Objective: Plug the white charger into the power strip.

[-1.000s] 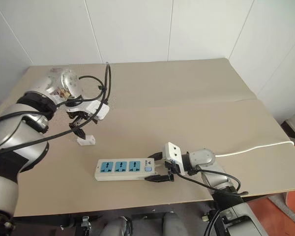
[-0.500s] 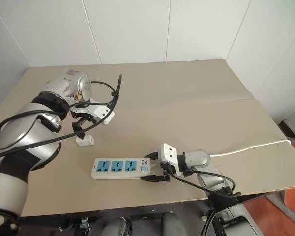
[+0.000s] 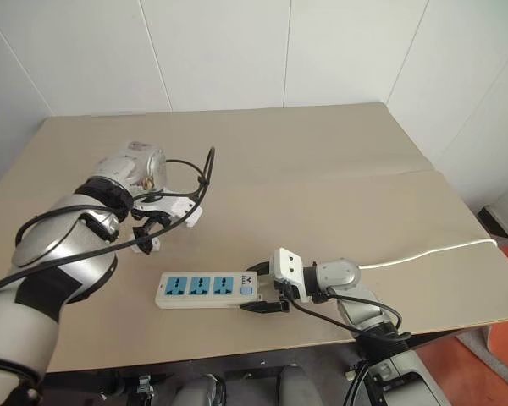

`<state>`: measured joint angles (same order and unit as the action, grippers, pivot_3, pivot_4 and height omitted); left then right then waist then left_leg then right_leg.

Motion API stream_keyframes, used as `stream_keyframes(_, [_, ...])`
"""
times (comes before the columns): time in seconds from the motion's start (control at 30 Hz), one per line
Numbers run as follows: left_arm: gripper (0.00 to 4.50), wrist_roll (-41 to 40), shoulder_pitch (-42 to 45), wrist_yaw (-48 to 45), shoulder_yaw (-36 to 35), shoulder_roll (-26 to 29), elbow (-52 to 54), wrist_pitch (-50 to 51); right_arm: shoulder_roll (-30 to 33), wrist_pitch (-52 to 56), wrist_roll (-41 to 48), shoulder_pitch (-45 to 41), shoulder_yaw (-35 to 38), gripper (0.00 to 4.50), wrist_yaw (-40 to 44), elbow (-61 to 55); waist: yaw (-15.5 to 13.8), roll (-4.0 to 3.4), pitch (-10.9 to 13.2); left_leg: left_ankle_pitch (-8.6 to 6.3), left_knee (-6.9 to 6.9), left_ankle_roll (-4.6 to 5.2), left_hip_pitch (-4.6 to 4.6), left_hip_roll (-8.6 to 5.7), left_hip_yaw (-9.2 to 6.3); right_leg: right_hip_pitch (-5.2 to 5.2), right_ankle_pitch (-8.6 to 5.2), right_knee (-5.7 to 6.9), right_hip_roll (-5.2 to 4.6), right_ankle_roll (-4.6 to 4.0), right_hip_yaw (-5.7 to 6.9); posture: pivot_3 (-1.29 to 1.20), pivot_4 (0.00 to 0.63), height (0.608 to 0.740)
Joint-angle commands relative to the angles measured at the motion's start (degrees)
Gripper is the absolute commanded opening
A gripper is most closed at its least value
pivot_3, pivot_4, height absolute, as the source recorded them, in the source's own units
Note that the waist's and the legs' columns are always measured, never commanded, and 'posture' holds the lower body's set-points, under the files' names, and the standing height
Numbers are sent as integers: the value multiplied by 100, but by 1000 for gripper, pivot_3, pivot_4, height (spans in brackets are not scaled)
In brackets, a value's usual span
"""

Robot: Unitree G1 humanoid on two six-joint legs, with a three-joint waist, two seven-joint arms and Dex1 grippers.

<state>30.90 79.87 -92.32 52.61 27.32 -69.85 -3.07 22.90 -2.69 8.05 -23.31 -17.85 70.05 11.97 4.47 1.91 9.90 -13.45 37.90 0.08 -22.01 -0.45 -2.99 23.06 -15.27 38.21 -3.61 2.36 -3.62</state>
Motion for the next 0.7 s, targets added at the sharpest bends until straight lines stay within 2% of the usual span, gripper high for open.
stream_keyframes(0.03, [4500,164,-71,-18,-132,56,248,182,-8,48,-361,177,-387,3411,-33,336,-14,0,0,0,0,0,0,6,1,0,4,-1,7,-7,0,0,150,740])
stream_keyframes(0.63, [4500,864,-490,358,-512,165,826,586,42,-67,-401,179,-452,3411,-67,440,-39,1,-12,-2,-3,1,62,31,7,-58,9,-12,30,-16,3,0,150,740])
stream_keyframes(0.7, [4091,883,-532,354,-544,164,863,634,40,-79,-401,168,-456,3411,-63,455,-39,1,-12,-2,-3,1,63,31,7,-58,9,-11,30,-16,3,0,150,740])
